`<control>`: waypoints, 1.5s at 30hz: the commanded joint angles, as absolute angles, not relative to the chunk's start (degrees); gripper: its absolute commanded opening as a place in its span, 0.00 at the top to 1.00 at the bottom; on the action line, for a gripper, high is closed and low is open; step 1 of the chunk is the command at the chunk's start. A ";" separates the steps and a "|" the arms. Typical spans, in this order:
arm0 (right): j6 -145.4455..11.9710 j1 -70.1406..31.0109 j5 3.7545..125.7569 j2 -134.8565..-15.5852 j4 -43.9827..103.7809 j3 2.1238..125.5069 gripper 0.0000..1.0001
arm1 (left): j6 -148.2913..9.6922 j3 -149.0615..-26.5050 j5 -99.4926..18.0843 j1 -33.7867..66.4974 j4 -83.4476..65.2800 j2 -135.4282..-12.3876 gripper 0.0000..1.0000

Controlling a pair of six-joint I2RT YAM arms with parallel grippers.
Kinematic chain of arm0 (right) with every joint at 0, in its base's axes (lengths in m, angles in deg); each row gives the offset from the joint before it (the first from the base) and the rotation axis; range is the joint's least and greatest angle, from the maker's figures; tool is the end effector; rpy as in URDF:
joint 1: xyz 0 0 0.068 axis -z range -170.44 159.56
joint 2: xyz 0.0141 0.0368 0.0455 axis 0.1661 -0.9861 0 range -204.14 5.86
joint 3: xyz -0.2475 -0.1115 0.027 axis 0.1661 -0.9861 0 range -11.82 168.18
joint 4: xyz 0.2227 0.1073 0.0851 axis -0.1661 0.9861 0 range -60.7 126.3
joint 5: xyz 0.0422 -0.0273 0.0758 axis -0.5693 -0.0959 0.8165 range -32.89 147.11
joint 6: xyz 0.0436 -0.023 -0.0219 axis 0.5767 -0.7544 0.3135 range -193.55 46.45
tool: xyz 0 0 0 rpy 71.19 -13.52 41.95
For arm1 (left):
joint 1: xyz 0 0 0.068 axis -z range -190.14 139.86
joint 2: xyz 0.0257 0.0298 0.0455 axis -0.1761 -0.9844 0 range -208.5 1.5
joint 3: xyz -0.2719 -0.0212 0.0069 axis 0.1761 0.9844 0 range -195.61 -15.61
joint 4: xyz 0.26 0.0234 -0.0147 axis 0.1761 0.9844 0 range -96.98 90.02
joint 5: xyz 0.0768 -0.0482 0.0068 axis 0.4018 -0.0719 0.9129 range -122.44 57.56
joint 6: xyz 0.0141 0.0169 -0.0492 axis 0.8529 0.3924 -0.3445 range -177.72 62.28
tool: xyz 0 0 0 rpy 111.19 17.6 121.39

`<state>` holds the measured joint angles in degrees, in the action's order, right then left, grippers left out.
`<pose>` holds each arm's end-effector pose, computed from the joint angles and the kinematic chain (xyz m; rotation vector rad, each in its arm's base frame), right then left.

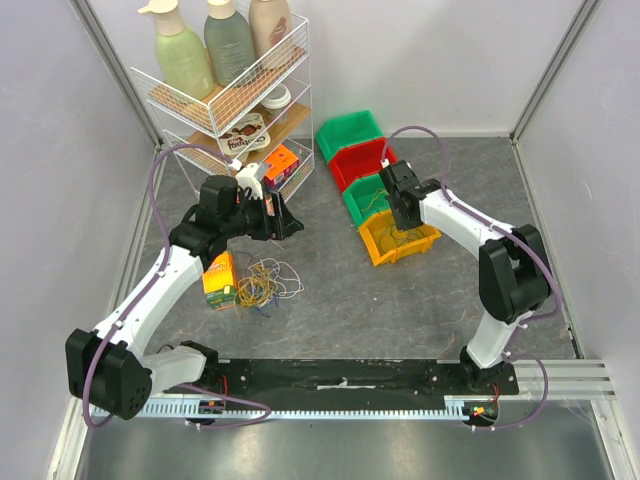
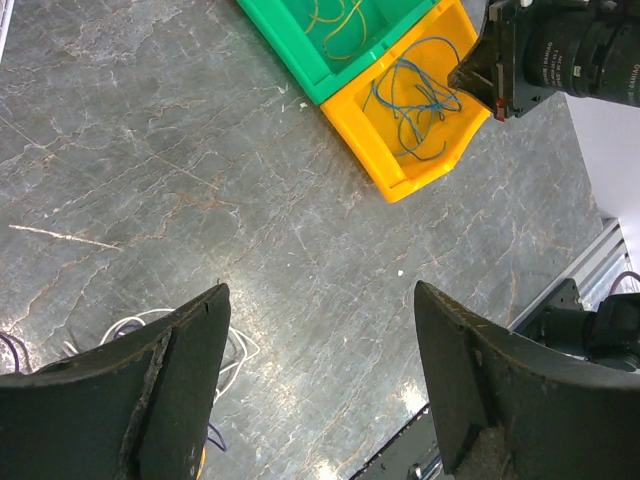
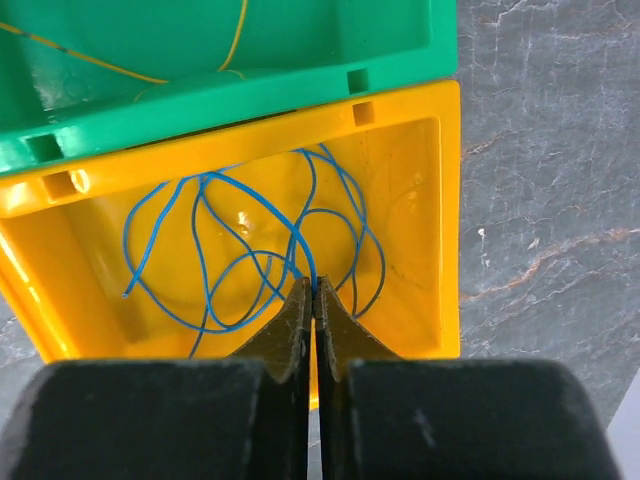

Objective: Untangle the cables

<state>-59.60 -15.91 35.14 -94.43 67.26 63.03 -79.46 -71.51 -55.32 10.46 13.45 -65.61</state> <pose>0.3327 0.1437 0.2264 -0.1404 2.5667 -0.2645 0.2388 -0.1045 0.3120 0.2250 2.1844 -0.8518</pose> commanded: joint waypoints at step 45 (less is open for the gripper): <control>-46.82 -34.29 81.46 -98.01 20.41 48.46 0.50 | -98.50 -57.54 -26.73 29.76 24.75 -52.04 0.76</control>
